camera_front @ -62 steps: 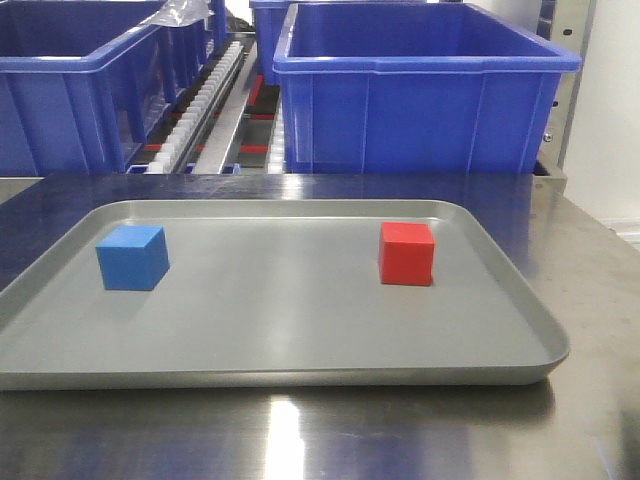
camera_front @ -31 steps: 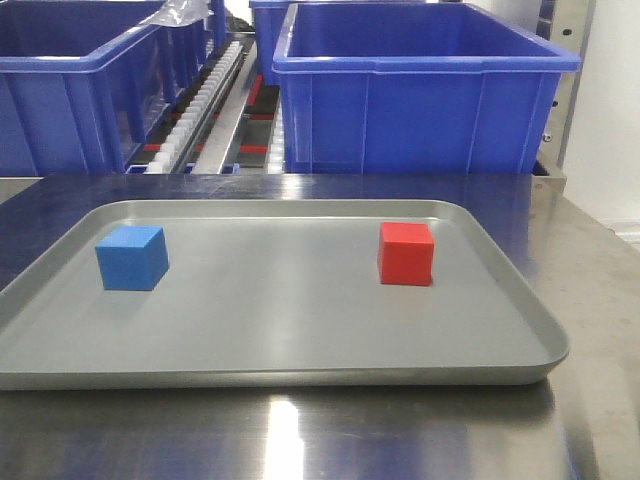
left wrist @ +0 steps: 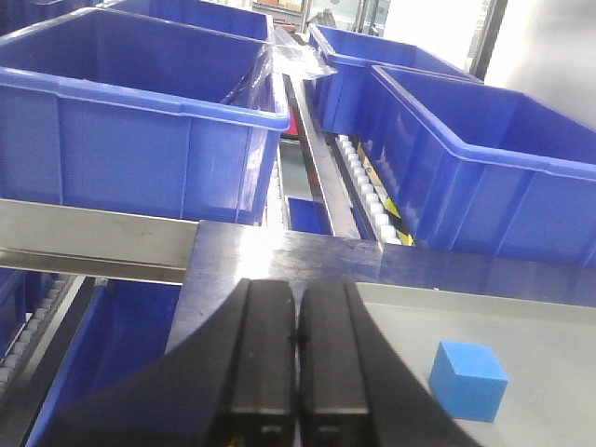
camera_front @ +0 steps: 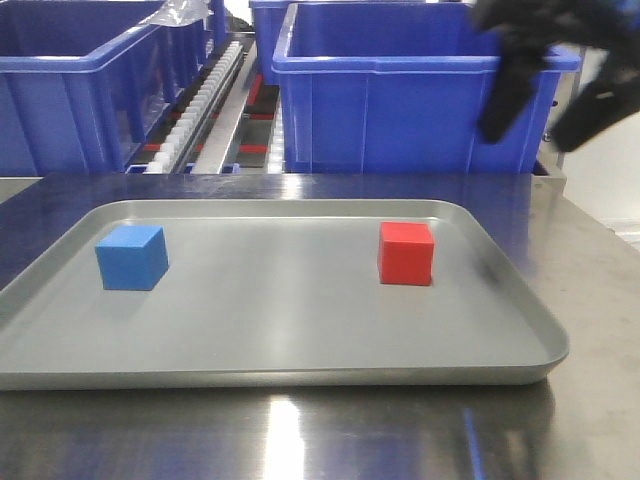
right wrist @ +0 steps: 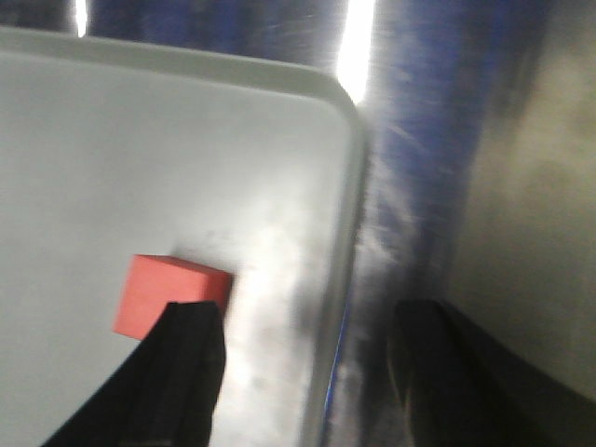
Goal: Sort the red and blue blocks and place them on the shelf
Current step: 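Lower the open right gripper around the red cube and close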
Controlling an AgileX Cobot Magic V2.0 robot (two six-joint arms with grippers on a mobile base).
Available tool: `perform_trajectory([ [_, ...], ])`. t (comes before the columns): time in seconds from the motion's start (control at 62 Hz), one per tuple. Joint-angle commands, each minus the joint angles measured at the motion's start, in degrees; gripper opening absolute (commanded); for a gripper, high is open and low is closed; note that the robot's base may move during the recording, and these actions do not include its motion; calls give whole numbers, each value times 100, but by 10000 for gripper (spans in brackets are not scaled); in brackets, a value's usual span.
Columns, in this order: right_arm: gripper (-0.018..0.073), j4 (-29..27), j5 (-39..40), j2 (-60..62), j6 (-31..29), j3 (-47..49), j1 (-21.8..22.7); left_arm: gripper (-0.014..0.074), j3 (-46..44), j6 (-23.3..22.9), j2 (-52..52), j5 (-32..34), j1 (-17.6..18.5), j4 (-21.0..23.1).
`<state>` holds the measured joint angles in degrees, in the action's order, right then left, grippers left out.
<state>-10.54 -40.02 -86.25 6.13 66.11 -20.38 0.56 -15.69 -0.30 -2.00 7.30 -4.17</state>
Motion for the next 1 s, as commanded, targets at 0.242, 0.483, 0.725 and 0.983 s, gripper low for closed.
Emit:
perform_trajectory([
  [0.242, 508, -58, 71, -838, -44, 791, -719, 130, 146, -10, -113, 501, -8, 38],
  [0.483, 508, -6, -202, -1129, -44, 1019, -824, 130, 146, -10, -113, 501, -8, 38],
  [0.725, 508, -1, -365, -1275, -44, 1125, -828, 130, 146, -10, -113, 501, -8, 38],
  [0.983, 508, -1, -371, -1413, -44, 1125, -828, 130, 146, -10, -113, 501, -8, 38],
])
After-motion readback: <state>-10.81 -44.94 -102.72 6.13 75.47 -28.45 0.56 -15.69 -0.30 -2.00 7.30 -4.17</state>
